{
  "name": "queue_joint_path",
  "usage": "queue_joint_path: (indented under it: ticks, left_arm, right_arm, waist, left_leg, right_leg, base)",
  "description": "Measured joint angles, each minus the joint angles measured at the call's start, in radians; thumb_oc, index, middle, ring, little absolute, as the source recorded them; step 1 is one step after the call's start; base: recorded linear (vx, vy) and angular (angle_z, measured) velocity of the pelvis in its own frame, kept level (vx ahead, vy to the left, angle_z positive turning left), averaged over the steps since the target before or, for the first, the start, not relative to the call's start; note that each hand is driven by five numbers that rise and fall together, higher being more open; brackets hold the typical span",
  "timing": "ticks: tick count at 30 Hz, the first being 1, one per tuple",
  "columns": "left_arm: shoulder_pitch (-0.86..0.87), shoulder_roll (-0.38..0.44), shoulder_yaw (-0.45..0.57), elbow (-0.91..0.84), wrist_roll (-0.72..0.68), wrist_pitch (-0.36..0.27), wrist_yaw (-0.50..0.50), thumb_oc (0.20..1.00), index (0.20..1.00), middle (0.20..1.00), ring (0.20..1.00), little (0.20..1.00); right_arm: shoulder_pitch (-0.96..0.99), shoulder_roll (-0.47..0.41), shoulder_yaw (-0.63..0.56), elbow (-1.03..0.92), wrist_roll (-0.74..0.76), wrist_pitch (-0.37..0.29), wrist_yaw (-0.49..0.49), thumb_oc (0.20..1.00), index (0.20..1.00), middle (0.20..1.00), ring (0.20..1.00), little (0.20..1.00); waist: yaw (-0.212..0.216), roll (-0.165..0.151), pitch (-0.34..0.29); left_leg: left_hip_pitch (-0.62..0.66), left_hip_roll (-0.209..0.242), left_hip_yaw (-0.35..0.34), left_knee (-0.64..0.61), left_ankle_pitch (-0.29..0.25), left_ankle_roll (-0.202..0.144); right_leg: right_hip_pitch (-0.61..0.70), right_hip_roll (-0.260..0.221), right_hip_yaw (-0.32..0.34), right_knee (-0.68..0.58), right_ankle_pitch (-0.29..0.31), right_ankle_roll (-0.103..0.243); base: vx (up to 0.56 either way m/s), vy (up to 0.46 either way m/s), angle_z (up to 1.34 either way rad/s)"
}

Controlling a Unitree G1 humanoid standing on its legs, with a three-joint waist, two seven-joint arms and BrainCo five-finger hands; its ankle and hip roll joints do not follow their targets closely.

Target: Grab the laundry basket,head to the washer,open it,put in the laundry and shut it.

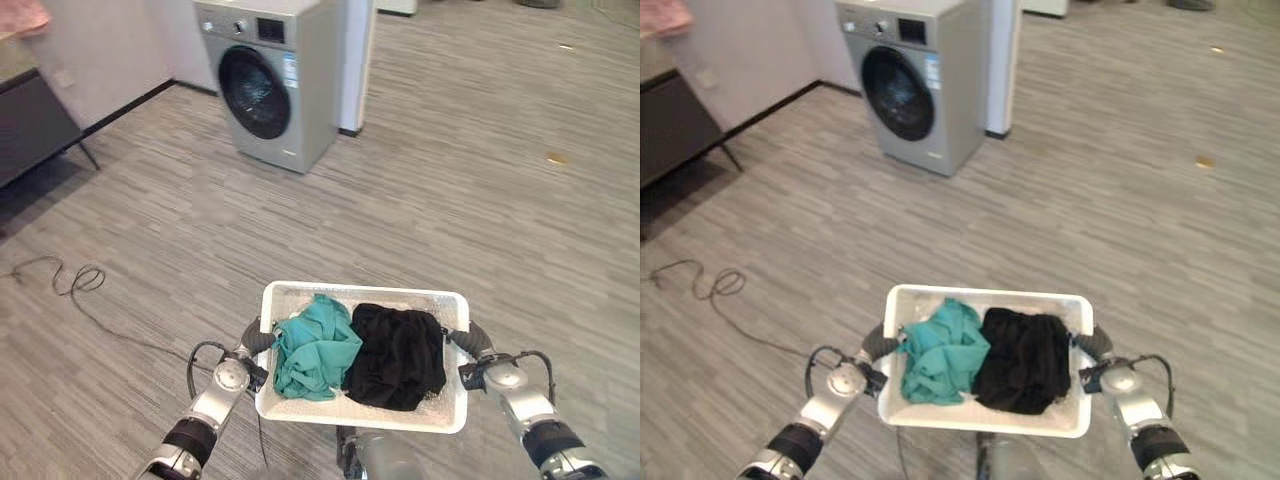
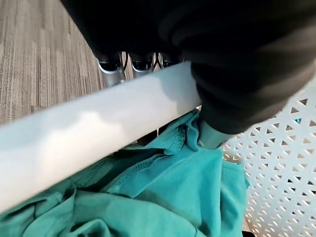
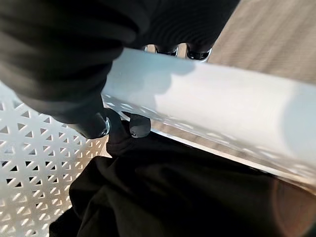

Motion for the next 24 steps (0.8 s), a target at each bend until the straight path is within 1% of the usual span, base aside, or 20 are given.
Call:
queue_joint_path:
  ticks: [1, 2, 3, 5, 6, 7, 8, 9, 10, 11, 12, 14, 16, 17, 18, 20, 21, 22, 23, 24]
  left_arm:
    - [-0.004, 0.0, 0.001, -0.009, -0.001, -0.001, 0.002, 0.2, 0.2, 0.2, 0.2, 0.2]
    - [-0.01, 0.017, 0.008, -0.005, -0.029, -0.001, 0.017, 0.2, 0.2, 0.2, 0.2, 0.2]
    - [-0.017, 0.019, 0.006, -0.004, -0.035, -0.002, 0.018, 0.2, 0.2, 0.2, 0.2, 0.2]
    - [-0.021, 0.022, -0.002, -0.002, -0.037, -0.001, 0.021, 0.2, 0.2, 0.2, 0.2, 0.2]
    - [-0.023, 0.023, -0.002, -0.003, -0.037, -0.002, 0.022, 0.2, 0.2, 0.2, 0.2, 0.2]
    - [-0.023, 0.024, -0.003, -0.002, -0.037, -0.002, 0.021, 0.2, 0.2, 0.2, 0.2, 0.2]
    - [-0.022, 0.025, -0.006, -0.001, -0.038, 0.002, 0.021, 0.2, 0.2, 0.2, 0.2, 0.2]
    - [-0.023, 0.026, -0.007, 0.0, -0.038, 0.002, 0.022, 0.2, 0.2, 0.2, 0.2, 0.2]
    - [-0.022, 0.027, -0.007, 0.002, -0.039, 0.002, 0.026, 0.2, 0.2, 0.2, 0.2, 0.2]
    - [-0.021, 0.032, -0.008, 0.004, -0.039, 0.002, 0.03, 0.2, 0.2, 0.2, 0.2, 0.2]
    - [-0.02, 0.038, -0.013, 0.007, -0.043, 0.003, 0.031, 0.2, 0.2, 0.2, 0.2, 0.2]
    - [-0.021, 0.057, -0.017, 0.008, -0.068, 0.004, 0.035, 0.2, 0.2, 0.2, 0.2, 0.2]
    - [-0.021, 0.066, -0.016, 0.017, -0.078, 0.005, 0.038, 0.2, 0.2, 0.2, 0.2, 0.2]
    - [-0.02, 0.065, -0.016, 0.018, -0.078, 0.005, 0.038, 0.2, 0.2, 0.2, 0.2, 0.2]
    - [-0.02, 0.066, -0.017, 0.018, -0.078, 0.004, 0.038, 0.2, 0.2, 0.2, 0.2, 0.2]
    - [-0.02, 0.067, -0.016, 0.022, -0.078, 0.006, 0.037, 0.2, 0.2, 0.2, 0.2, 0.2]
    - [-0.019, 0.069, -0.02, 0.019, -0.078, 0.005, 0.037, 0.2, 0.2, 0.2, 0.2, 0.2]
    - [-0.02, 0.07, -0.021, 0.013, -0.078, 0.005, 0.037, 0.2, 0.2, 0.2, 0.2, 0.2]
    - [-0.019, 0.066, -0.02, 0.012, -0.077, 0.005, 0.038, 0.2, 0.2, 0.2, 0.2, 0.2]
    - [-0.022, 0.07, -0.025, 0.013, -0.077, 0.007, 0.038, 0.2, 0.2, 0.2, 0.2, 0.2]
  right_arm:
    - [-0.01, -0.003, -0.002, -0.003, 0.0, -0.001, -0.002, 0.2, 0.2, 0.2, 0.2, 0.2]
    - [-0.032, 0.012, 0.016, -0.002, 0.0, -0.002, -0.012, 0.2, 0.2, 0.2, 0.2, 0.2]
    - [-0.032, 0.012, 0.017, 0.0, 0.0, -0.001, -0.012, 0.2, 0.2, 0.2, 0.2, 0.2]
    - [-0.032, 0.019, 0.009, -0.001, 0.001, -0.001, -0.018, 0.2, 0.2, 0.2, 0.2, 0.2]
    - [-0.032, 0.014, 0.011, -0.007, 0.001, -0.001, -0.021, 0.2, 0.2, 0.2, 0.2, 0.2]
    - [-0.036, 0.015, 0.012, -0.006, 0.001, -0.001, -0.021, 0.2, 0.2, 0.2, 0.2, 0.2]
    - [-0.037, 0.015, 0.014, -0.007, 0.001, -0.001, -0.023, 0.2, 0.2, 0.2, 0.2, 0.2]
    - [-0.038, 0.016, 0.018, -0.005, 0.001, -0.001, -0.025, 0.2, 0.2, 0.2, 0.2, 0.2]
    - [-0.039, 0.016, 0.024, -0.005, 0.001, -0.001, -0.028, 0.2, 0.2, 0.2, 0.2, 0.2]
    - [-0.043, 0.016, 0.033, -0.006, 0.001, -0.001, -0.028, 0.2, 0.2, 0.2, 0.2, 0.2]
    - [-0.049, 0.019, 0.045, -0.002, 0.001, -0.001, -0.031, 0.2, 0.2, 0.2, 0.2, 0.2]
    - [-0.077, 0.031, 0.064, 0.021, 0.001, -0.001, -0.033, 0.2, 0.2, 0.2, 0.2, 0.2]
    - [-0.109, 0.038, 0.089, 0.046, 0.002, -0.001, -0.034, 0.2, 0.2, 0.2, 0.2, 0.2]
    - [-0.111, 0.043, 0.09, 0.057, 0.004, -0.001, -0.034, 0.2, 0.2, 0.2, 0.2, 0.2]
    - [-0.111, 0.044, 0.09, 0.058, 0.008, -0.001, -0.034, 0.2, 0.2, 0.2, 0.2, 0.2]
    - [-0.11, 0.049, 0.087, 0.059, 0.008, 0.0, -0.034, 0.2, 0.2, 0.2, 0.2, 0.2]
    - [-0.109, 0.049, 0.087, 0.058, 0.008, 0.0, -0.034, 0.2, 0.2, 0.2, 0.2, 0.2]
    - [-0.11, 0.047, 0.083, 0.058, 0.008, 0.0, -0.034, 0.2, 0.2, 0.2, 0.2, 0.2]
    - [-0.109, 0.048, 0.078, 0.057, 0.008, 0.0, -0.034, 0.2, 0.2, 0.2, 0.2, 0.2]
    - [-0.101, 0.056, 0.07, 0.058, 0.009, 0.0, -0.035, 0.2, 0.2, 0.2, 0.2, 0.2]
  waist:
    - [0.011, 0.001, 0.001]
    - [0.029, -0.036, 0.015]
    - [0.029, -0.056, 0.025]
    - [0.029, -0.082, 0.029]
    - [0.033, -0.093, 0.033]
    - [0.035, -0.096, 0.037]
    - [0.036, -0.097, 0.037]
    - [0.038, -0.096, 0.037]
    - [0.041, -0.096, 0.037]
    - [0.047, -0.098, 0.038]
    - [0.059, -0.097, 0.039]
    - [0.068, -0.096, 0.038]
    - [0.092, -0.098, 0.041]
    - [0.096, -0.094, 0.043]
    - [0.097, -0.09, 0.044]
    - [0.106, -0.087, 0.043]
    - [0.11, -0.079, 0.039]
    - [0.117, -0.065, 0.031]
    - [0.122, -0.049, 0.033]
    - [0.122, -0.059, 0.032]
  left_leg:
    - [-0.064, 0.033, 0.021, 0.129, 0.011, 0.03]
    - [-0.123, 0.066, 0.074, 0.152, 0.01, 0.048]
    - [-0.138, 0.094, 0.119, 0.128, 0.009, 0.049]
    - [-0.169, 0.142, 0.168, -0.02, 0.011, 0.05]
    - [-0.161, 0.16, 0.188, -0.161, 0.012, 0.055]
    - [-0.168, 0.168, 0.176, -0.261, 0.016, 0.05]
    - [-0.138, 0.165, 0.156, -0.474, 0.032, 0.026]
    - [-0.121, 0.165, 0.141, -0.597, 0.05, 0.01]
    - [-0.107, 0.153, 0.112, -0.662, 0.065, 0.009]
    - [-0.101, 0.149, 0.09, -0.687, 0.08, 0.014]
    - [-0.1, 0.133, 0.053, -0.702, 0.097, 0.007]
    - [-0.096, 0.107, -0.054, -0.773, 0.112, -0.007]
    - [-0.115, 0.104, -0.066, -0.788, 0.133, 0.007]
    - [-0.143, 0.098, -0.037, -0.766, 0.136, 0.011]
    - [-0.152, 0.098, -0.024, -0.747, 0.143, 0.021]
    - [-0.15, 0.103, 0.024, -0.707, 0.145, 0.026]
    - [-0.146, 0.1, 0.022, -0.689, 0.148, 0.03]
    - [-0.131, 0.086, 0.014, -0.667, 0.148, 0.033]
    - [-0.097, 0.07, -0.002, -0.677, 0.187, 0.047]
    - [-0.104, 0.032, 0.001, -0.639, 0.195, 0.06]
  right_leg:
    - [-0.001, 0.012, 0.008, 0.007, 0.009, -0.013]
    - [0.047, 0.02, 0.019, -0.013, -0.012, -0.036]
    - [0.073, 0.02, 0.018, -0.02, -0.02, -0.045]
    - [0.103, 0.022, 0.007, -0.028, -0.057, -0.039]
    - [0.116, 0.025, 0.001, -0.034, -0.051, -0.053]
    - [0.13, 0.027, 0.003, -0.04, -0.053, -0.051]
    - [0.152, 0.035, 0.004, -0.059, -0.056, -0.045]
    - [0.169, 0.043, 0.007, -0.07, -0.061, -0.037]
    - [0.175, 0.049, 0.014, -0.072, -0.063, -0.033]
    - [0.182, 0.051, 0.02, -0.071, -0.064, -0.032]
    - [0.199, 0.054, 0.041, -0.081, -0.071, -0.02]
    - [0.225, 0.065, 0.067, -0.107, -0.078, -0.011]
    - [0.243, 0.064, 0.096, -0.117, -0.077, -0.012]
    - [0.28, 0.052, 0.093, -0.141, -0.091, 0.01]
    - [0.296, 0.045, 0.091, -0.145, -0.099, 0.013]
    - [0.319, 0.023, 0.104, -0.153, -0.113, 0.034]
    - [0.326, 0.009, 0.11, -0.153, -0.125, 0.052]
    - [0.332, -0.014, 0.125, -0.149, -0.145, 0.084]
    - [0.34, -0.034, 0.141, -0.129, -0.161, 0.104]
    - [0.345, -0.071, 0.141, -0.107, -0.184, 0.128]
  base:
    - [0.17, -0.166, -0.21]
    - [0.25, -0.134, -0.2]
    - [0.2, -0.073, -0.06]
    - [0.18, 0.005, 0.15]
    - [0.21, 0.048, 0.08]
    - [0.28, 0.105, -0.05]
    - [0.21, 0.088, -0.03]
    - [0.23, 0.109, -0.08]
    - [0.19, 0.095, -0.2]
    - [0.29, 0.15, -0.3]
    - [0.3, 0.162, -0.37]
    - [0.32, 0.198, -0.33]
    - [0.36, 0.3, -0.38]
    - [0.57, 0.538, -0.17]
    - [0.34, 0.344, 0.02]
    - [0.31, 0.315, -0.09]
    - [0.46, 0.467, -0.17]
    - [0.44, 0.478, -0.22]
    - [0.41, 0.462, -0.18]
    - [0.33, 0.419, -0.13]
